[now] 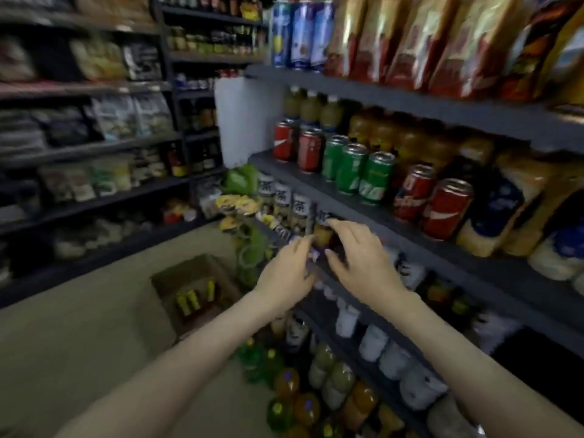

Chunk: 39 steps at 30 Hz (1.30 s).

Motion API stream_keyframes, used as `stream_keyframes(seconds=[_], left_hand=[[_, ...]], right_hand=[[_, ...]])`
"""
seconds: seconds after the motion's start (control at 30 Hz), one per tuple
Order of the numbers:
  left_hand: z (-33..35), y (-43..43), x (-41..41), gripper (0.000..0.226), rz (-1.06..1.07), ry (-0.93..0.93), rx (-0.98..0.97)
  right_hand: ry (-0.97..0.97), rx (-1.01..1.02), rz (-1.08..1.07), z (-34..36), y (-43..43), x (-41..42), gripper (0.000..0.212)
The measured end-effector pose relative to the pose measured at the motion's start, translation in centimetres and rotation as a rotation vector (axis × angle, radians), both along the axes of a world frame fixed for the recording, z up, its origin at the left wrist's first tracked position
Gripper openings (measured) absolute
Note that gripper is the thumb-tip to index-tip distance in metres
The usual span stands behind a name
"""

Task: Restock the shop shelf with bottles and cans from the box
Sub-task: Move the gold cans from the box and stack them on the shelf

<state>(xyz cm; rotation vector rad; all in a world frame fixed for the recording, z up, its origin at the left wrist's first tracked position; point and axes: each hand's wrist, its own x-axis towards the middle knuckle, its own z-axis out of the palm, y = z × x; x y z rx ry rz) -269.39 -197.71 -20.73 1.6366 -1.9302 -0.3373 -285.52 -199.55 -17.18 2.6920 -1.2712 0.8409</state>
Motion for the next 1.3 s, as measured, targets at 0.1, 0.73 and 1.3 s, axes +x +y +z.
stream_keyframes(seconds=[0.1,0.73,1.3], left_hand=[[-4.2,2.4,6.3,0.056,0.149,-0.031,0.168],[-20.6,0.0,42.1,0.052,0.428,-0.019,0.699],[-42.7,-24.0,52.7,0.06,0.582,0.158,1.003]], right_hand=[[0.038,0.209,0.09,-4.1,0.0,6.1,0.052],[0.303,0.823,0.099,-23.9,-11.5,39.3,0.059],[0.554,1.066,-0.067,-46.2,-35.8,48.4,0.059]])
